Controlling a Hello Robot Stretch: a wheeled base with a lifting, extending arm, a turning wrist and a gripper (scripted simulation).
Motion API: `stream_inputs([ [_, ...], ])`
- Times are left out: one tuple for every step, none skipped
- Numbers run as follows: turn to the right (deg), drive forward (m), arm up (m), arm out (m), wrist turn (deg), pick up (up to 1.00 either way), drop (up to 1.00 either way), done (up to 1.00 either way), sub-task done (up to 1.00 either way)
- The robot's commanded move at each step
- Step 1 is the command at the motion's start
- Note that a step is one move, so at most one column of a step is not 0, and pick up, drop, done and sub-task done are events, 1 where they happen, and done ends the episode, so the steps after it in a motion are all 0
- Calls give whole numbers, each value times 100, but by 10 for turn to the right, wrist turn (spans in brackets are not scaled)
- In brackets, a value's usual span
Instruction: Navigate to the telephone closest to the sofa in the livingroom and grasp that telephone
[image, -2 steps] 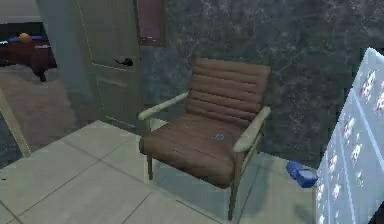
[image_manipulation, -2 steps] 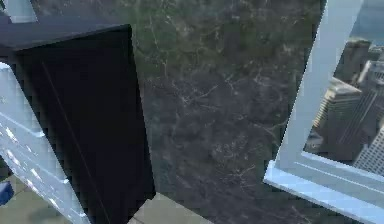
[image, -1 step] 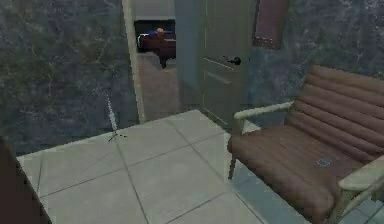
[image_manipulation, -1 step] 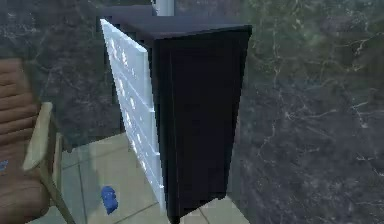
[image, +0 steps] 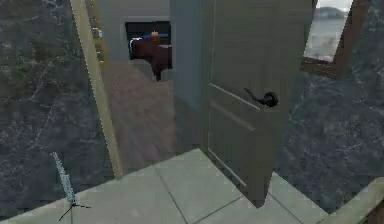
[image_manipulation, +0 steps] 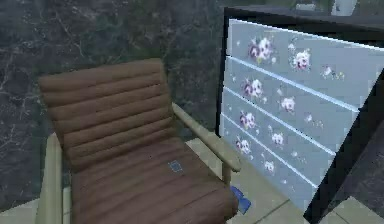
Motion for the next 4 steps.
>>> stream_inputs([
  [0, 100, 0, 0, 0, 0, 0, 0, 0],
  [0, 40, 0, 0, 0, 0, 0, 0, 0],
  [-330, 0, 0, 0, 0, 0, 0, 0, 0],
  [0, 100, 0, 0, 0, 0, 0, 0, 0],
])
